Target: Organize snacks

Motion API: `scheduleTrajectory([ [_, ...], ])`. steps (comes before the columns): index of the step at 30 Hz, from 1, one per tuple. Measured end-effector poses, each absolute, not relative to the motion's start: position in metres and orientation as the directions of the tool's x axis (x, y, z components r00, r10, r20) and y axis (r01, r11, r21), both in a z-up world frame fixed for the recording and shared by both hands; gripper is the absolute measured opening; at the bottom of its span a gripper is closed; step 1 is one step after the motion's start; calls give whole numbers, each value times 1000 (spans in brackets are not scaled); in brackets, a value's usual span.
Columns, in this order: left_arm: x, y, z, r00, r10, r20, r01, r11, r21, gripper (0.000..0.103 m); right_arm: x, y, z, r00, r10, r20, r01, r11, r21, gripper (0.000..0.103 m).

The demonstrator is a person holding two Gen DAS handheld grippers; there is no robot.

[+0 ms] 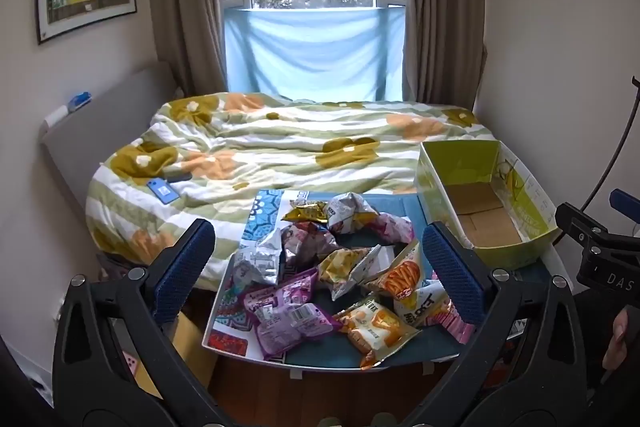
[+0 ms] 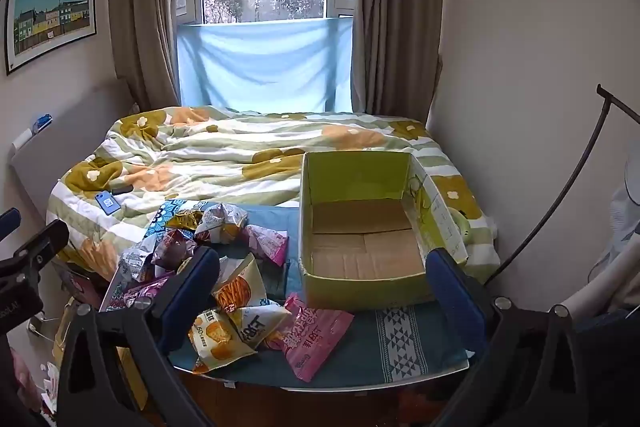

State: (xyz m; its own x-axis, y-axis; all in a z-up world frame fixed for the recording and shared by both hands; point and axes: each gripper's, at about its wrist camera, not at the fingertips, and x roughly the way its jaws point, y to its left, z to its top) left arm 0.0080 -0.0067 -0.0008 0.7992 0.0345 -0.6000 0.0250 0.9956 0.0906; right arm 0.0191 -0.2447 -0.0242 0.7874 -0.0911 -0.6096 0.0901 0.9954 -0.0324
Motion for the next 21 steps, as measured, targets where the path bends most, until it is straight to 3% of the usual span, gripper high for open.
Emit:
scheduleTrajectory([
  [5,0,-5,6,844,22,-536,20,997,72,103,21,-244,-25,782,-83,-618,86,996,-25,103],
  [21,0,1,4,843,11,-537,20,998,52,103,19,-241,-23,793,-104,-600,108,994,-30,103],
])
